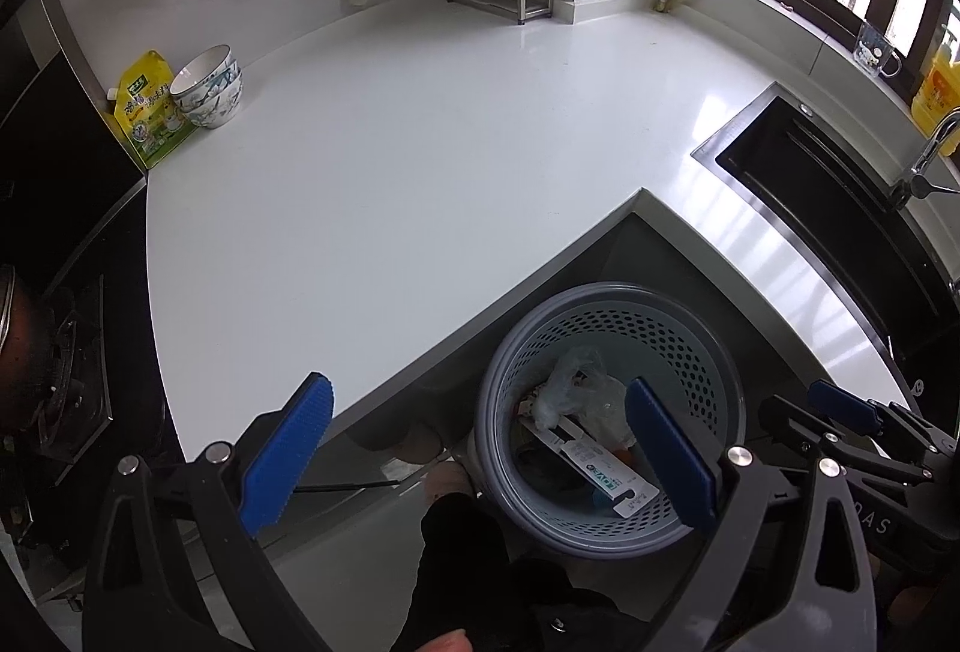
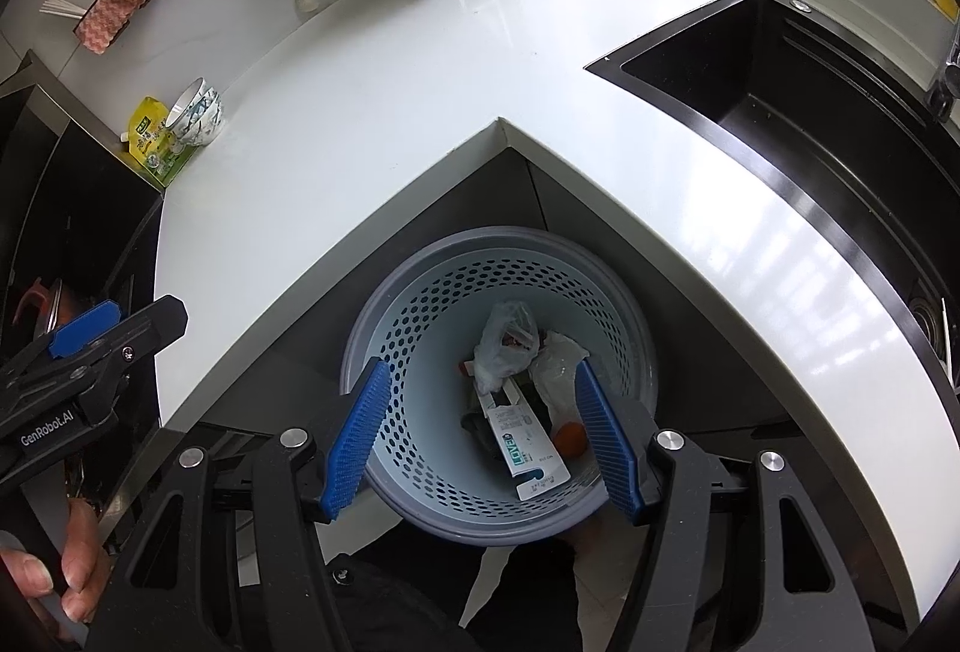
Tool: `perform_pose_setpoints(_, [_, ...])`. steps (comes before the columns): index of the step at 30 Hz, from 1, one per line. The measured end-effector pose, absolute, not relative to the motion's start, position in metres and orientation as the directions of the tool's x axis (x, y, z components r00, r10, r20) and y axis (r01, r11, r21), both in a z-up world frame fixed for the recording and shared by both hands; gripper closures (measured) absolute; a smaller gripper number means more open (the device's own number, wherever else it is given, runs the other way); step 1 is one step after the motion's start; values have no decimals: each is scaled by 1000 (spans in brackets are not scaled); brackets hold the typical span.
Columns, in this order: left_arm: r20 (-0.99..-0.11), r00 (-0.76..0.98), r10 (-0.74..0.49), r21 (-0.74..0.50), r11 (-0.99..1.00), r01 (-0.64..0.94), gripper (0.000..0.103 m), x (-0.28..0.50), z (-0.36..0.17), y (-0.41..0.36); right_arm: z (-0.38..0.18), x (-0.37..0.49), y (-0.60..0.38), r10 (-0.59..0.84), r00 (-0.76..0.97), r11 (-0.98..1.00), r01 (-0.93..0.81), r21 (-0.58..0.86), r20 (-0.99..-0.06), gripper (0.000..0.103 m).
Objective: Collect trash
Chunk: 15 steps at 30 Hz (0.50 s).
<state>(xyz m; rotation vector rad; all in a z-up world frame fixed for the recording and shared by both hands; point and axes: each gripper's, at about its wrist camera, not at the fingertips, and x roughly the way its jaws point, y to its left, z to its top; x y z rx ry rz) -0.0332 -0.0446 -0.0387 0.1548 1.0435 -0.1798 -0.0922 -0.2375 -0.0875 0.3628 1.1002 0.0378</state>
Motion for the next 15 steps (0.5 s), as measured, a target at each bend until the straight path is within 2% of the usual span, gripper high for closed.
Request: perform_pose_setpoints(15, [-878, 477, -36, 57, 982, 180, 7, -37, -43, -31, -91, -81, -224, 221, 419, 952, 102, 287, -881, 42])
